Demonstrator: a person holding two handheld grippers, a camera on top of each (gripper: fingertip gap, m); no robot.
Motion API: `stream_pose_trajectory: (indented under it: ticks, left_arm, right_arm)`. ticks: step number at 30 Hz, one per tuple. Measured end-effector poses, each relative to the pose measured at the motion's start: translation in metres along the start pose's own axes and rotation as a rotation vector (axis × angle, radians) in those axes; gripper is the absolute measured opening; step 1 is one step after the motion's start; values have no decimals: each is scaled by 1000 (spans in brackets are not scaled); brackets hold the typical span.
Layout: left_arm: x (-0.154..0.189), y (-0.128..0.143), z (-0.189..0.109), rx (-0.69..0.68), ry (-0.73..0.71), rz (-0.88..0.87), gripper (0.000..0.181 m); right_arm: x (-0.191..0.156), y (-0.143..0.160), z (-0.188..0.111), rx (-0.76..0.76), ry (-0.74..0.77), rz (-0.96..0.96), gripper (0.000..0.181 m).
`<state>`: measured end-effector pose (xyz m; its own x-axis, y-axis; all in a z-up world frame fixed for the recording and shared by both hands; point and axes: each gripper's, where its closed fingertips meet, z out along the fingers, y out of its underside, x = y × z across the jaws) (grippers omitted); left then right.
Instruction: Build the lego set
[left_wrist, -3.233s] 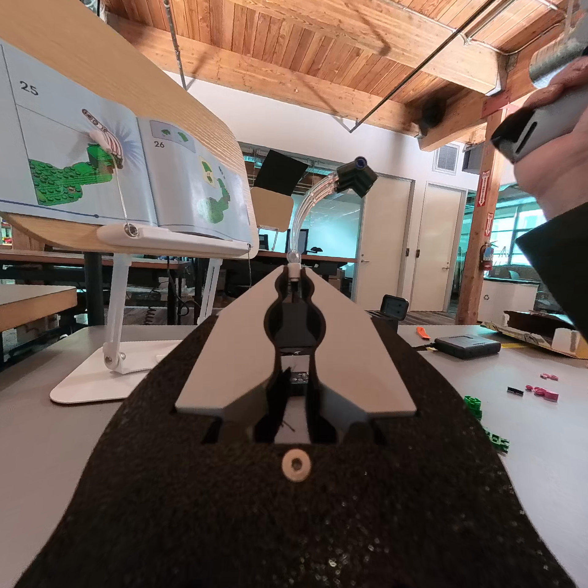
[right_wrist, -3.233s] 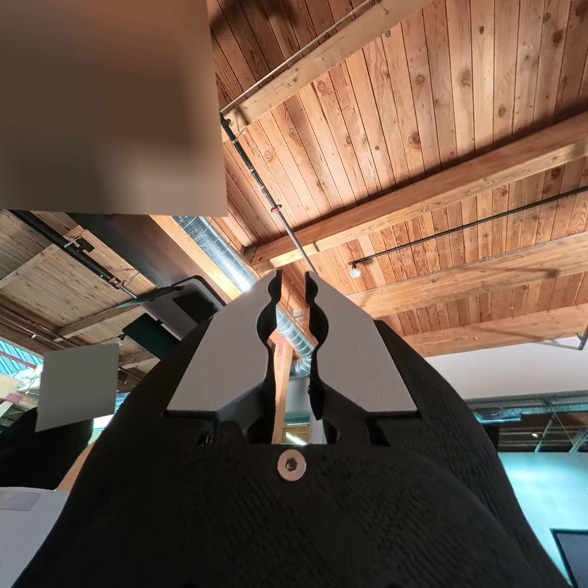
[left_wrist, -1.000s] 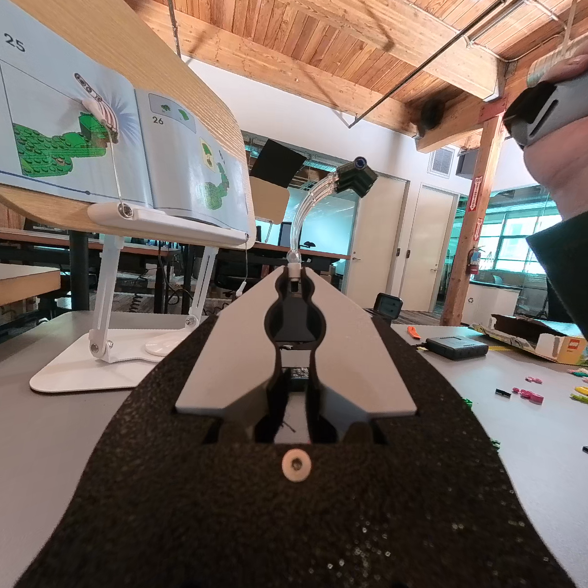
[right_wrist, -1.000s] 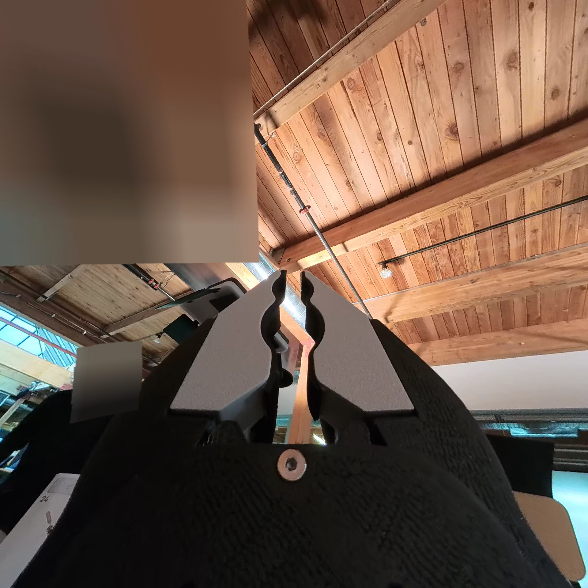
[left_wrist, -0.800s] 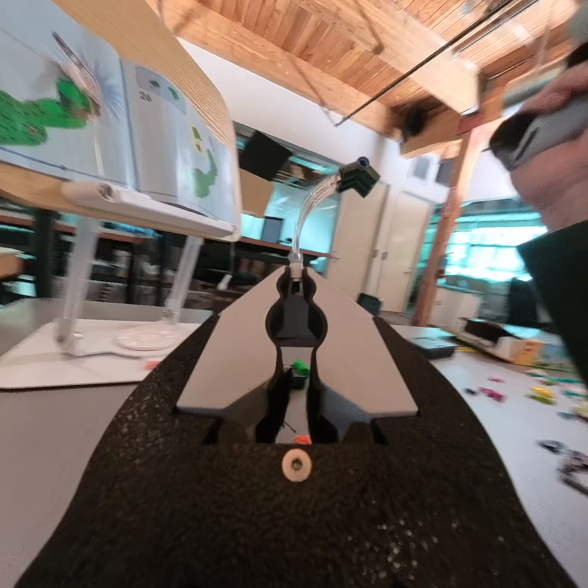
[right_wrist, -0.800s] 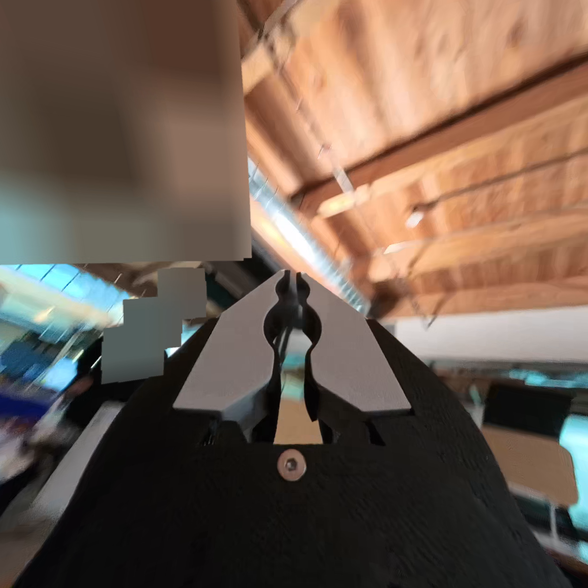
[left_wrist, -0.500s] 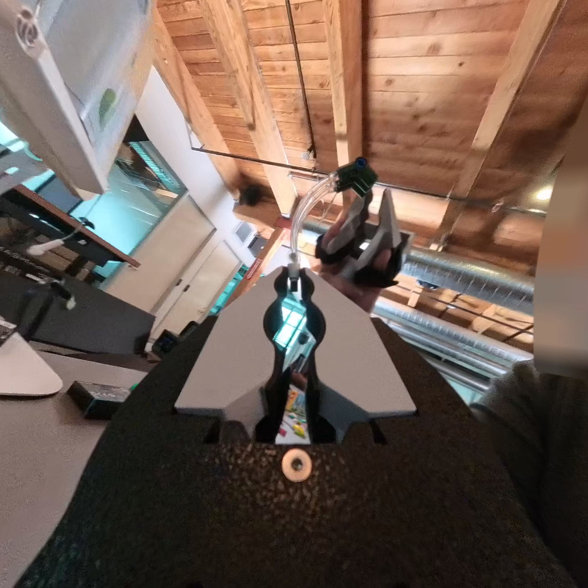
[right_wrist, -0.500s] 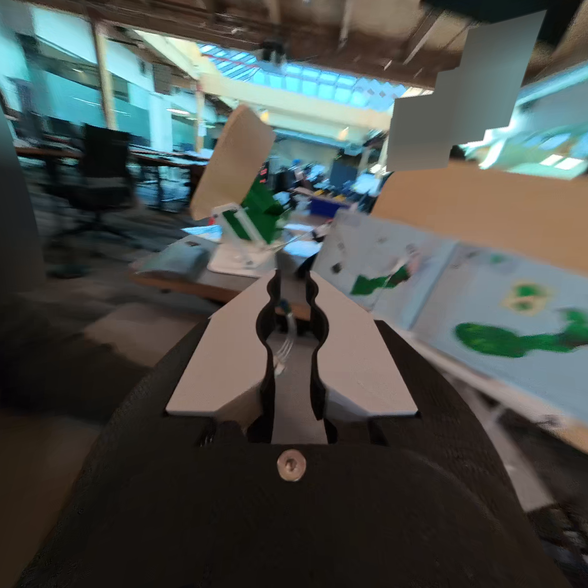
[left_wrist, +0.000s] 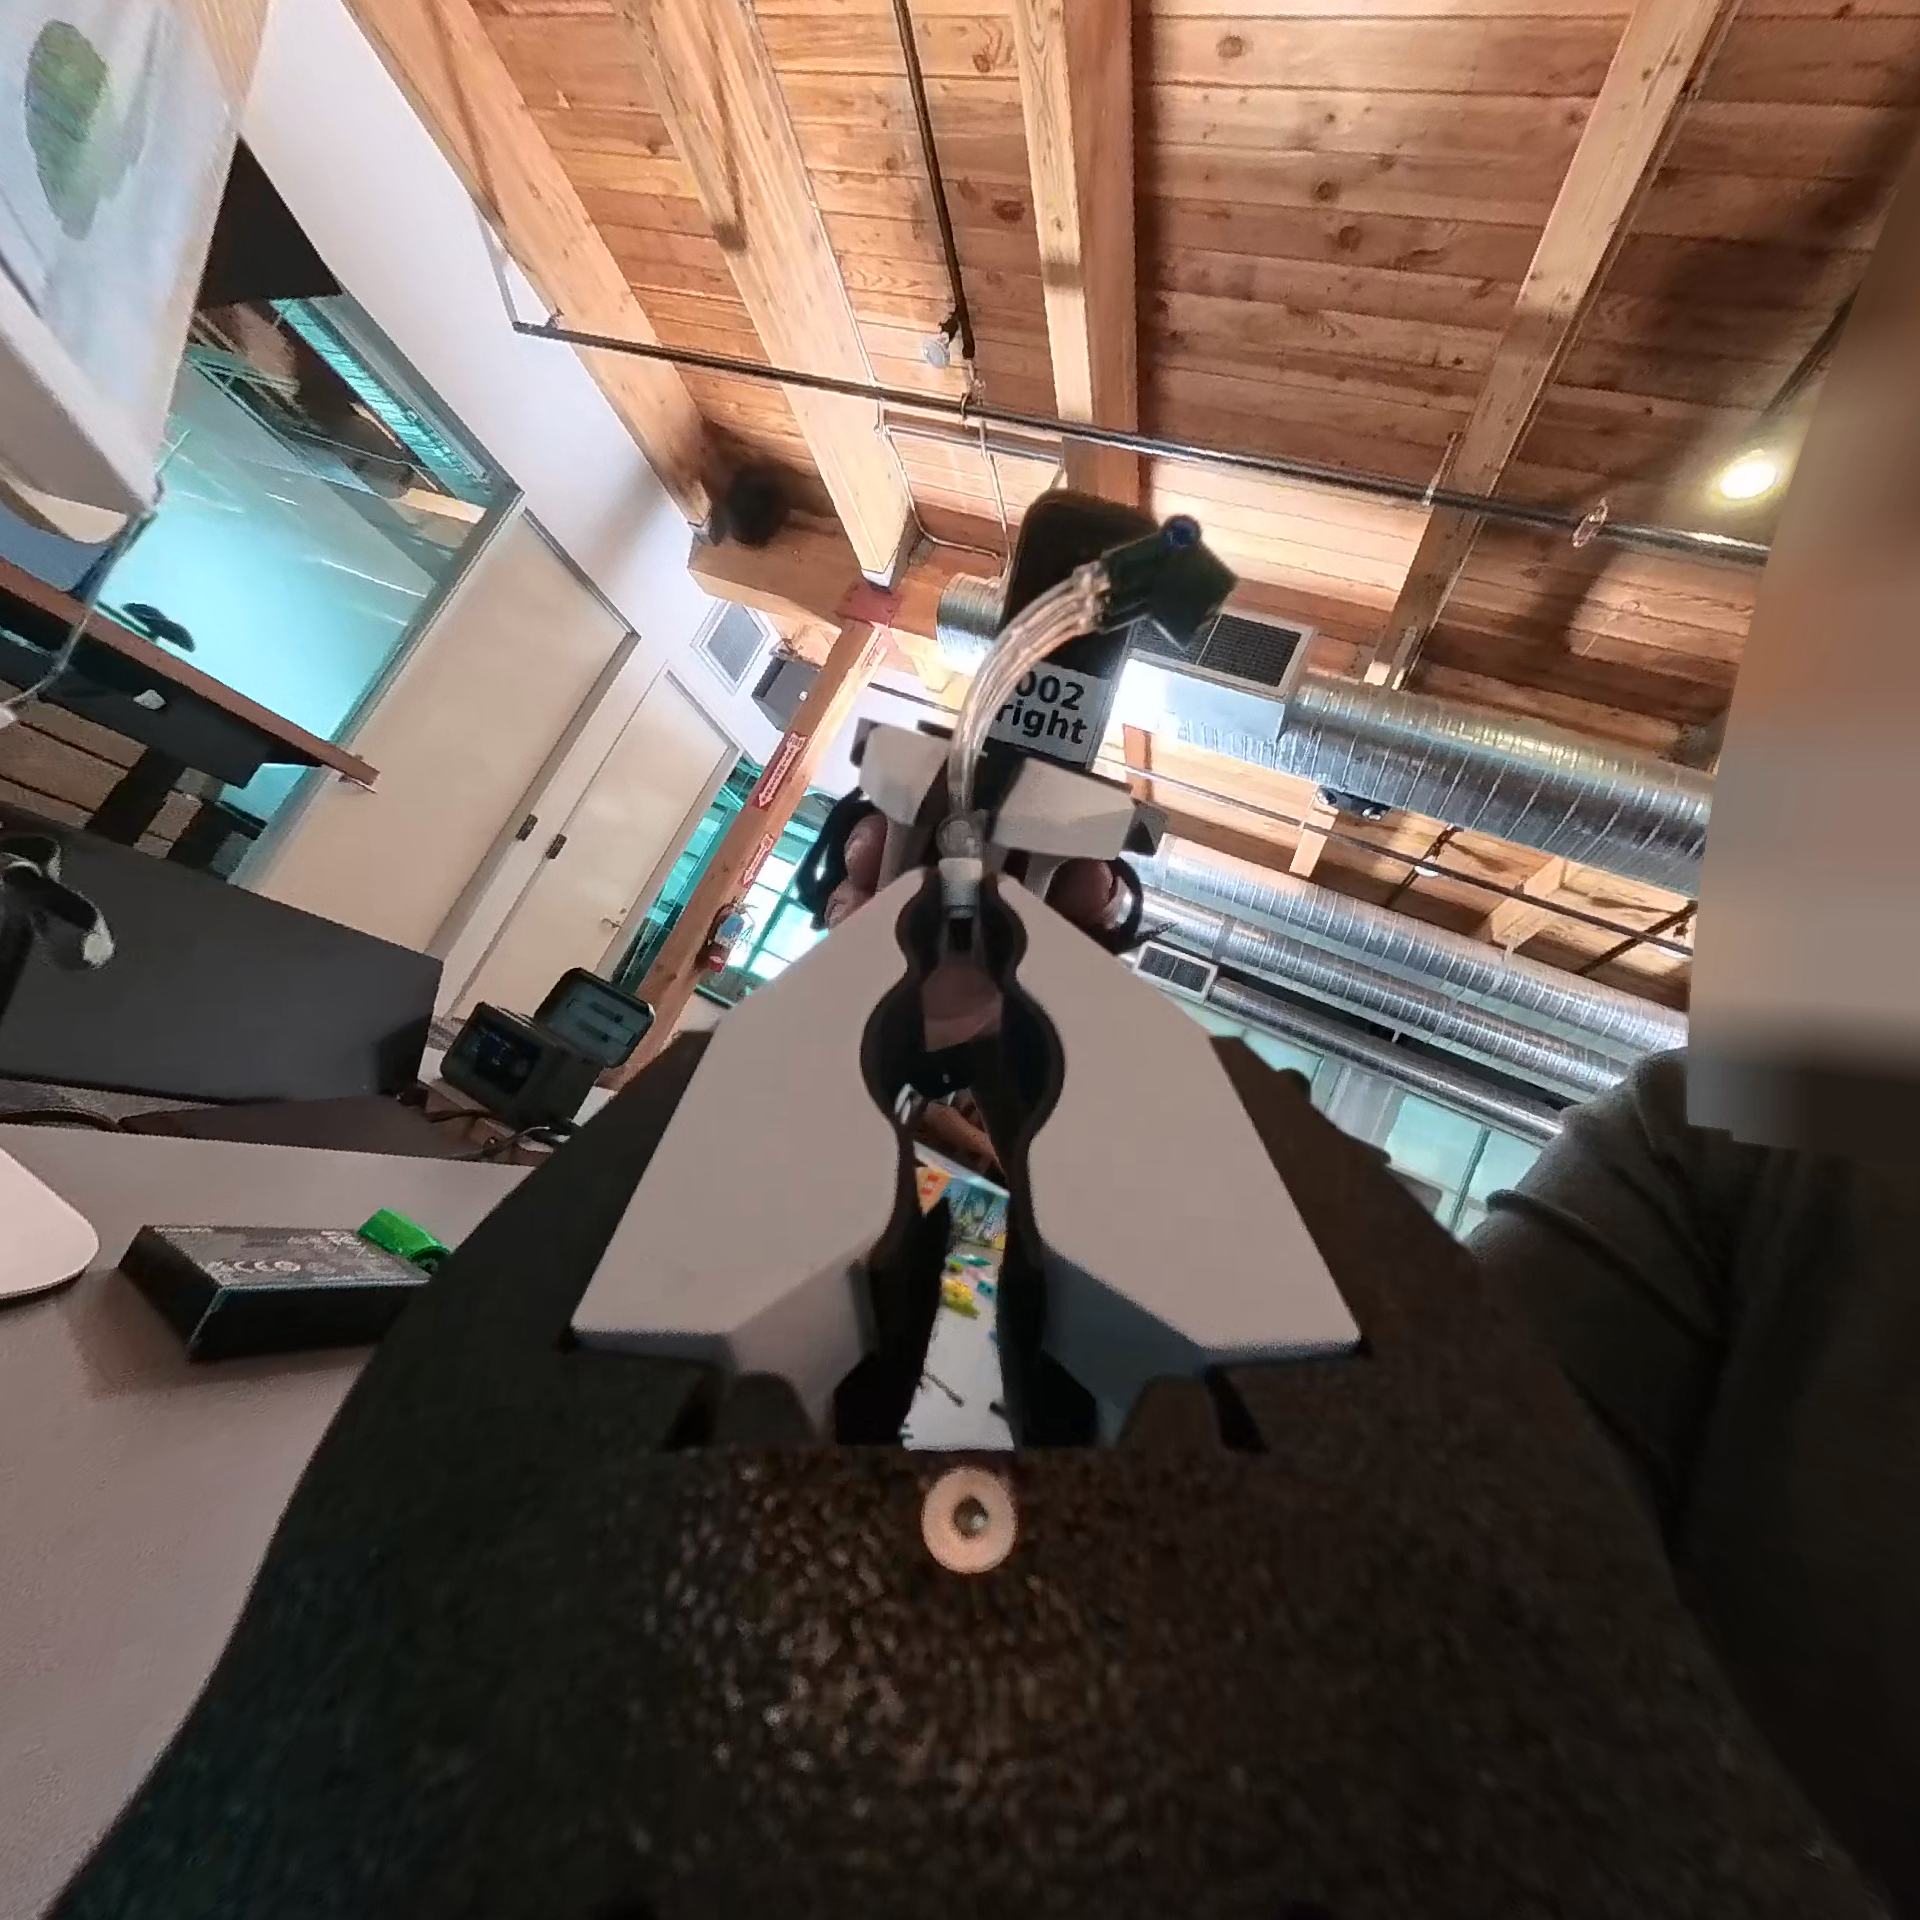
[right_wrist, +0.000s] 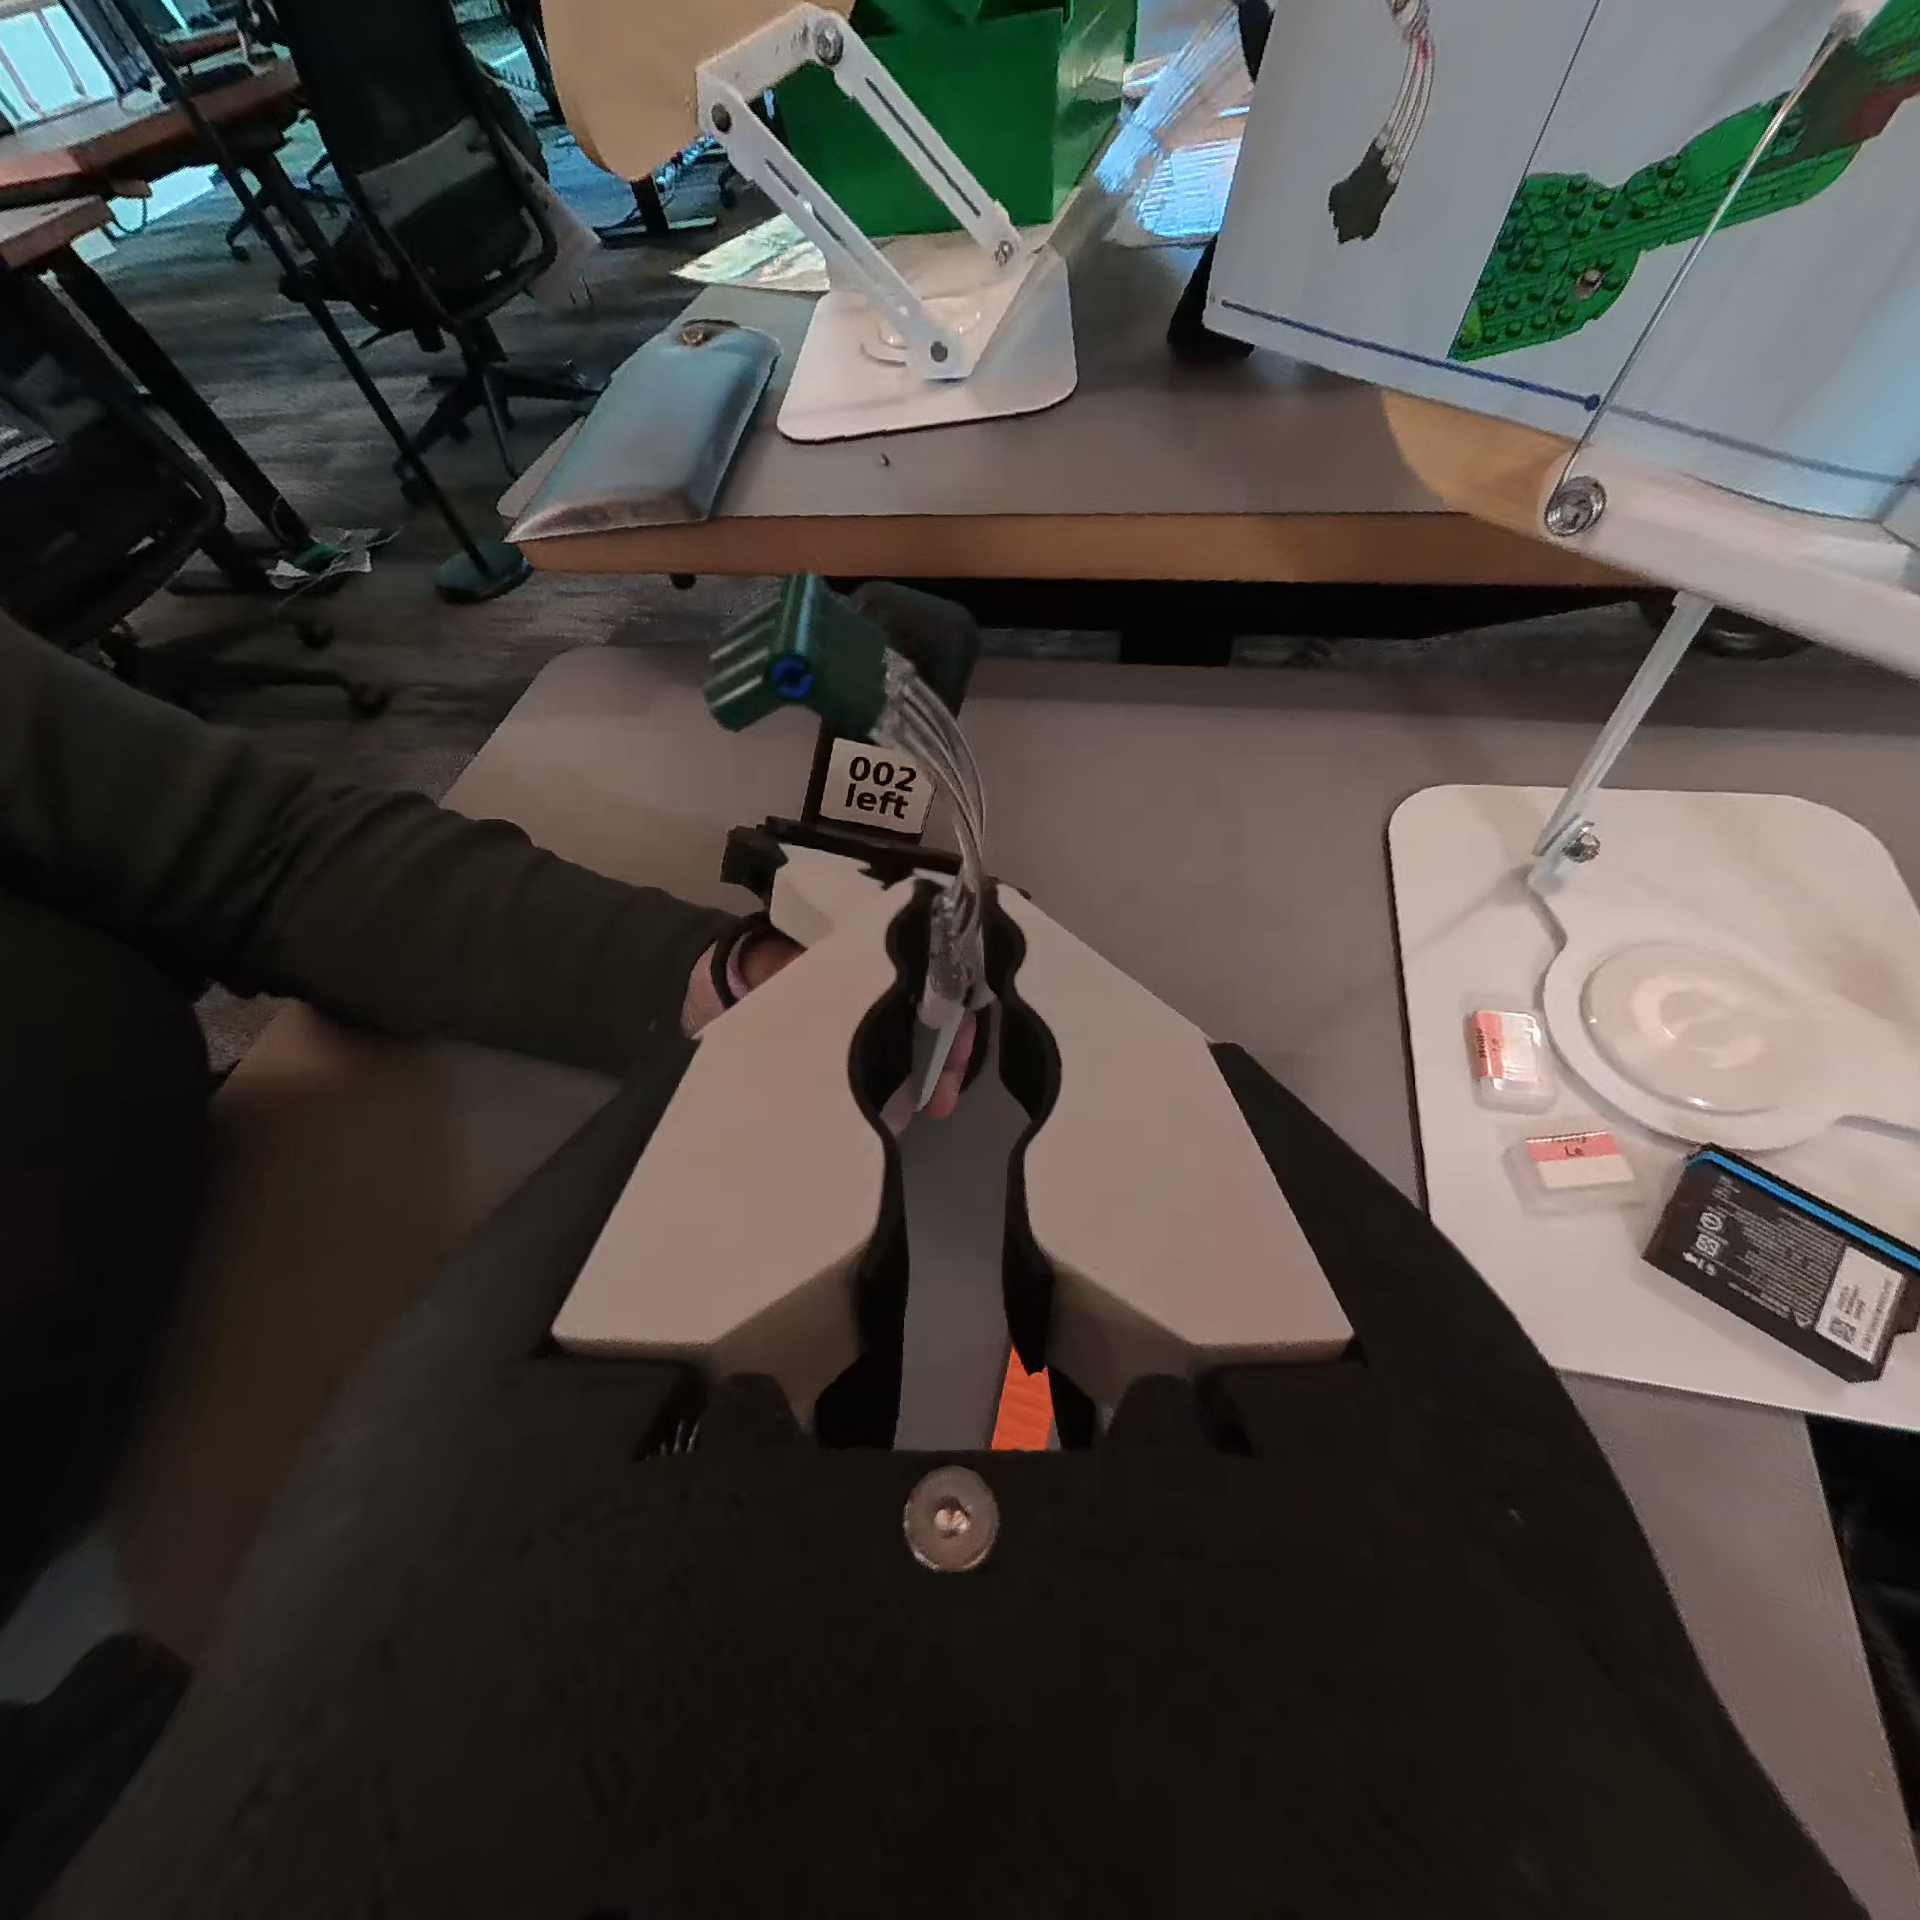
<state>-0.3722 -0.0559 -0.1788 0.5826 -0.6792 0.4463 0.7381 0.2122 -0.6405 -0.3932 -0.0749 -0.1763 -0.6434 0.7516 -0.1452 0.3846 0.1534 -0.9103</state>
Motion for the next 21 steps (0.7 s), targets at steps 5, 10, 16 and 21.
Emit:
stream_pose_trajectory:
  ticks: [5, 10, 16, 21]
  left_arm:
    - [0, 1, 0, -1, -2, 7, 5]
    - [1, 1, 1, -2, 1, 9, 4]
    - [1, 0, 1, 4, 7, 5, 4]
    - [0, -2, 0, 19, -6, 15, 4]
  right_arm:
    - [1, -2, -2, 7, 12, -14, 4]
    - [0, -2, -1, -1, 16, -24, 4]
    - [0, -3, 0, -4, 23, -32, 4]
    - [-1, -2, 0, -10, 34, -52, 22]
